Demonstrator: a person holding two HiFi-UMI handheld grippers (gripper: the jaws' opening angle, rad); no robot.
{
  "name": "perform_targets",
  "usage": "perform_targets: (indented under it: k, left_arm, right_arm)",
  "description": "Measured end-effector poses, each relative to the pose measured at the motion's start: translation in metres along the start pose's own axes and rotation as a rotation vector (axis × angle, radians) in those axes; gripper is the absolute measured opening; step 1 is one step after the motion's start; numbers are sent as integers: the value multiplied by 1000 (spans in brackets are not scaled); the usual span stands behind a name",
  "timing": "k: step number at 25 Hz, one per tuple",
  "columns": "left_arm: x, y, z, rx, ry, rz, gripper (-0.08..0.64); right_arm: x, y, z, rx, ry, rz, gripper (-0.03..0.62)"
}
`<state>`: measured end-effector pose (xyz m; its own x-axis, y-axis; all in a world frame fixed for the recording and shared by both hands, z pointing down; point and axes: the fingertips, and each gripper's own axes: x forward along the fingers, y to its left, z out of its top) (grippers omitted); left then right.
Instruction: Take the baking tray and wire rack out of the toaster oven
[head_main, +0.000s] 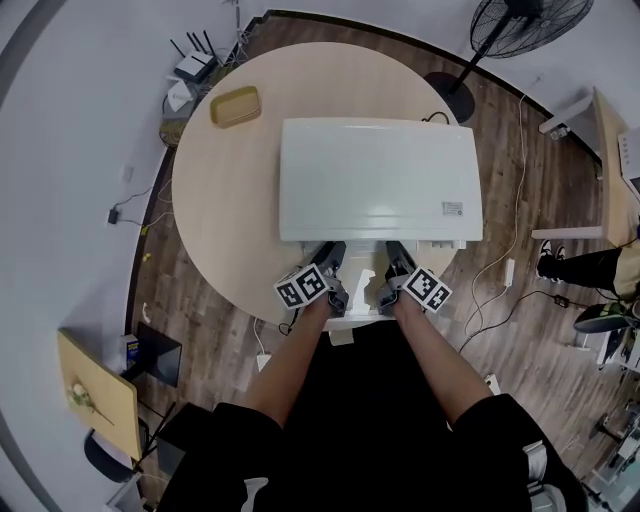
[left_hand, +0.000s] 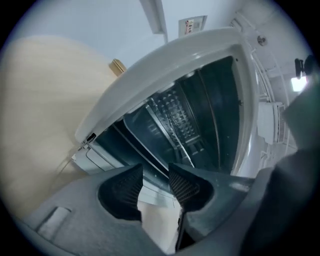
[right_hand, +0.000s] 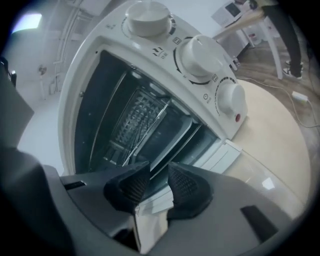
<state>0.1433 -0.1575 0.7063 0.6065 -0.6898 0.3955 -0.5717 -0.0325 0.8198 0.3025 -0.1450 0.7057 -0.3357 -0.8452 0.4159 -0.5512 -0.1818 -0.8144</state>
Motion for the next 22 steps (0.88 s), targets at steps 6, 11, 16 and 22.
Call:
perform_targets:
  k: [6, 11, 16, 22]
  left_arm:
    - [19, 4, 12, -131, -57, -1, 156]
    - [22, 5, 23, -209, -93, -48, 156]
    - [31, 14, 30, -279, -141, -32, 156]
    - [42, 24, 39, -322, -160, -26, 156]
  right_arm:
    - [15, -17, 19, 113, -39, 16, 107]
    - [30, -10, 18, 173, -50, 51, 117]
    - [44, -10, 23, 198, -45, 63, 117]
    - [58, -12, 24, 229, -54, 65, 115]
